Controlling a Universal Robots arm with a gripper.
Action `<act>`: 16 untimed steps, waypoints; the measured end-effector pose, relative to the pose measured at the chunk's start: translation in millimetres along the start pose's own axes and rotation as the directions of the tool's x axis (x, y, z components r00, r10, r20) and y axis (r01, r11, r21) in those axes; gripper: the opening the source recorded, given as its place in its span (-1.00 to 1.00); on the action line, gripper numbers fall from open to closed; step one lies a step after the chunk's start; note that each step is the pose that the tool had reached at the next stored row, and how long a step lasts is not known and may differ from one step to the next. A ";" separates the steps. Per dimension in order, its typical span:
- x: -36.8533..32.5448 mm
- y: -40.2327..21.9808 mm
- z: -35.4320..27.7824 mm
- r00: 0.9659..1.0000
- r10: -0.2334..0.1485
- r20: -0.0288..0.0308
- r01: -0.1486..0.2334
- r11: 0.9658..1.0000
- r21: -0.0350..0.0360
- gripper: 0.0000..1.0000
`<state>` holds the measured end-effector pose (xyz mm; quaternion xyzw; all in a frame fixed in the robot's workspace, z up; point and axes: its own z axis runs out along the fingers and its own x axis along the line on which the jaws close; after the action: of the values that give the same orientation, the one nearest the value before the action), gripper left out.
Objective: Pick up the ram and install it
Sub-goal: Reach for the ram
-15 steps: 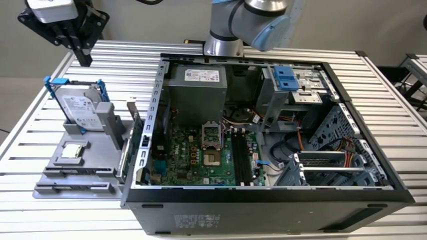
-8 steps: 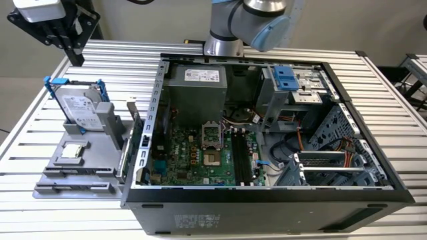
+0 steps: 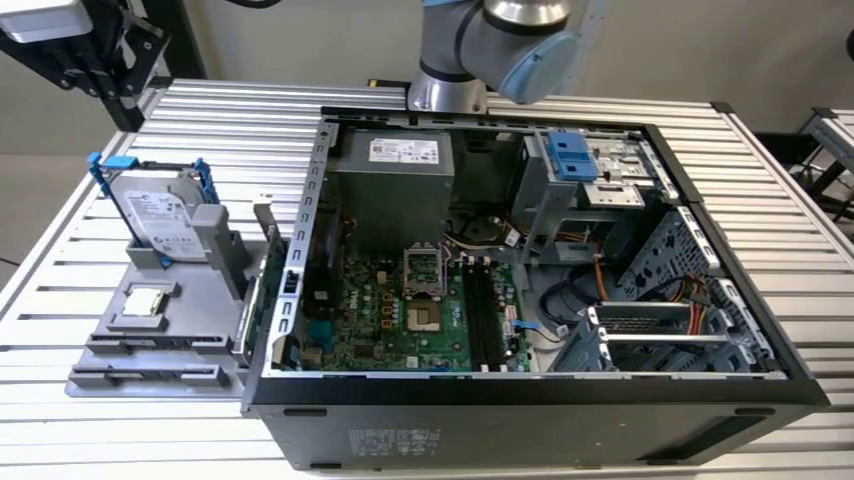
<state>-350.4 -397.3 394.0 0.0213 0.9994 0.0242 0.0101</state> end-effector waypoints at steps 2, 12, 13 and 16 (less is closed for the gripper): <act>4.7 -0.2 -0.1 1.000 0.000 0.000 0.000 1.000 0.000 -1.00; 15.4 -0.7 -0.4 1.000 0.000 0.000 0.000 1.000 0.000 -1.00; 15.5 -1.2 -0.4 1.000 0.000 0.000 0.000 1.000 0.000 -1.00; 15.4 -3.1 -0.5 1.000 -0.001 0.000 0.001 1.000 0.000 -1.00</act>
<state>-365.9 -399.8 394.0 0.0209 0.9994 0.0242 0.0100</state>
